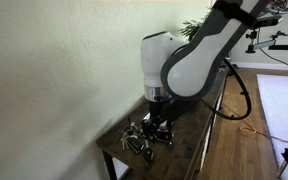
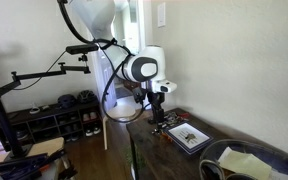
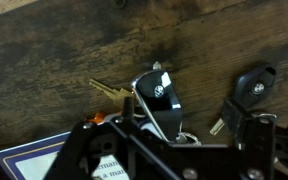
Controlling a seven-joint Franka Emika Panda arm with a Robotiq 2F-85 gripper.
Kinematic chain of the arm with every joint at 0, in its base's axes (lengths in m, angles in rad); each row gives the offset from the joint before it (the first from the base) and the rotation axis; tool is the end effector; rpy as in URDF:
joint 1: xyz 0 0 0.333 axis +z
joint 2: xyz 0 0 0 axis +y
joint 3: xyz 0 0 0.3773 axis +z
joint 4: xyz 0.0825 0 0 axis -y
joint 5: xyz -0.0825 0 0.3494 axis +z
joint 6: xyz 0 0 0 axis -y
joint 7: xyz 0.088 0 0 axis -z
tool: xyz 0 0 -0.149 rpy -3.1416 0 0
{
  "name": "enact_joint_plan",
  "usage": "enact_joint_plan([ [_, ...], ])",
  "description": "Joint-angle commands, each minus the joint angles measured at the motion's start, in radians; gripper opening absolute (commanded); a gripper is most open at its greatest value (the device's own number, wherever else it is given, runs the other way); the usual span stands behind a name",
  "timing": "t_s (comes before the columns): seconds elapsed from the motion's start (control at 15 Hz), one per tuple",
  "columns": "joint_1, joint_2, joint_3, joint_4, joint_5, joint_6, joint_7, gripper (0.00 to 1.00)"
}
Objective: Put the two sets of keys on top of the blue and white object.
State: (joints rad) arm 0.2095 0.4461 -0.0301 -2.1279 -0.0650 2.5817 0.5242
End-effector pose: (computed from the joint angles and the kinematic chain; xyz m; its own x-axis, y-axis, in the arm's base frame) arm 0.5744 0.1044 0.2393 0.9589 -0.2823 0.0293 -0.2833 -0.9583 0.0384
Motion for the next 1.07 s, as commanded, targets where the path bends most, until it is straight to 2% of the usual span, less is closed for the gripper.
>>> enact_joint_plan([
  [0.0, -0.013, -0.003, 0.015, -0.007, 0.059, -0.006, -0.032, 0.6],
  [0.13, -0.015, -0.002, 0.014, -0.016, 0.083, -0.003, -0.034, 0.58],
  [0.2, -0.014, -0.004, 0.013, -0.023, 0.09, 0.0, -0.032, 0.71],
  [0.4, -0.018, -0.012, 0.014, -0.039, 0.113, 0.011, -0.036, 0.93],
  [0.53, -0.021, -0.015, 0.012, -0.047, 0.126, 0.017, -0.036, 1.0],
  [0.6, -0.025, -0.016, 0.015, -0.05, 0.134, 0.02, -0.042, 0.71],
  [0.8, -0.029, -0.015, 0.014, -0.051, 0.143, 0.023, -0.047, 0.59],
  [1.0, -0.028, -0.015, 0.008, -0.048, 0.133, 0.025, -0.047, 0.36],
])
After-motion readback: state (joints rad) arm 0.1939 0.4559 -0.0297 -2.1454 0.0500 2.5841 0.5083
